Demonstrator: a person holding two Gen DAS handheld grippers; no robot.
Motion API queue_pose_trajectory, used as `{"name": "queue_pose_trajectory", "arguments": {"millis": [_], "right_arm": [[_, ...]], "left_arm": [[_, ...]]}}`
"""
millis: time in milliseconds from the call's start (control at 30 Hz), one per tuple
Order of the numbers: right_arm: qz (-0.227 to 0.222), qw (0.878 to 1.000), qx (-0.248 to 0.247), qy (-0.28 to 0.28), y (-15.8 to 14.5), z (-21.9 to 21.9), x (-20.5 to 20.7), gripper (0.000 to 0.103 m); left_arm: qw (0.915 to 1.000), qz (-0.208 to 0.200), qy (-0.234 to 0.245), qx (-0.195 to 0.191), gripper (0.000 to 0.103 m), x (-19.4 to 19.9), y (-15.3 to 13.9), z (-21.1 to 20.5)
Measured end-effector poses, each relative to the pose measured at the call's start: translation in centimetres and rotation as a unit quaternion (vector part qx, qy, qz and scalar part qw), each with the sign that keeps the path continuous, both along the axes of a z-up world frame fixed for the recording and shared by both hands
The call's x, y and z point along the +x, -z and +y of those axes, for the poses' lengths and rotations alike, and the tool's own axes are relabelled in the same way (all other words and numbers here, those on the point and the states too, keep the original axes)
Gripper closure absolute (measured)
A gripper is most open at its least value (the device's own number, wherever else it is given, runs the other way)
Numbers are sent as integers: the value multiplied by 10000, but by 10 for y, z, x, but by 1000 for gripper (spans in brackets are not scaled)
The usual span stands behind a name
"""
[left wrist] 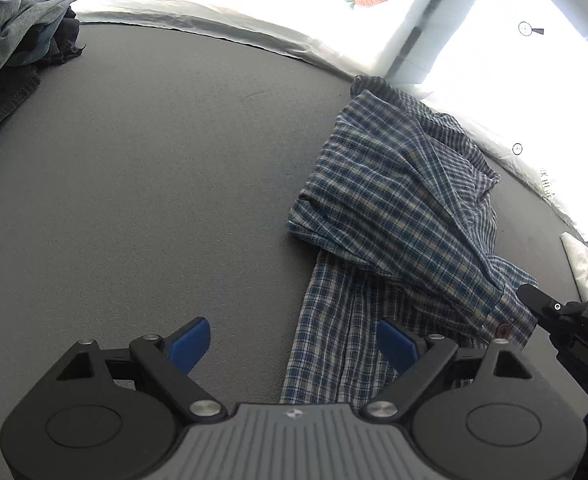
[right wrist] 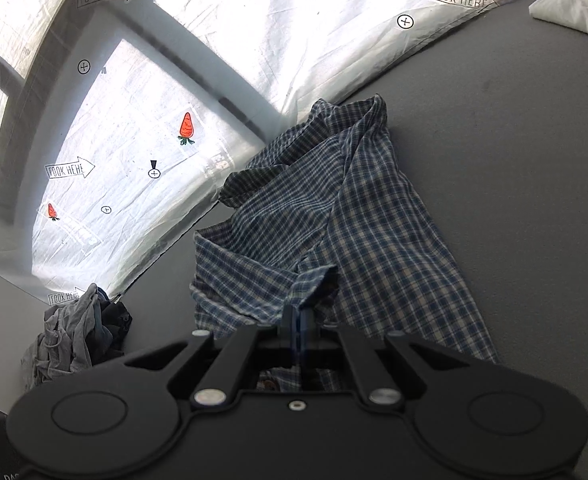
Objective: Fold clothes
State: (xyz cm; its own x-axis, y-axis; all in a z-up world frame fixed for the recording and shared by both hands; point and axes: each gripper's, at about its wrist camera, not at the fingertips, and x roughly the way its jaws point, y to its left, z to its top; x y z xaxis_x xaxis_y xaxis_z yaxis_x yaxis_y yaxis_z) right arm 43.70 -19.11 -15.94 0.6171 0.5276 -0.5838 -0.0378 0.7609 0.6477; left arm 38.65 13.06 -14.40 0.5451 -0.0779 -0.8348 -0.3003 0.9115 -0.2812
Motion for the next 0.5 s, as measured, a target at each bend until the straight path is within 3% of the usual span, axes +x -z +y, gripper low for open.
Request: {"name": "queue_pose_trajectory", "arguments": {"millis": [500], "right_arm": [[672,9936,243,871,16,-48,-94,101]], "left_arm": [[9993,243,282,100,12,-62,14,-21]]}}
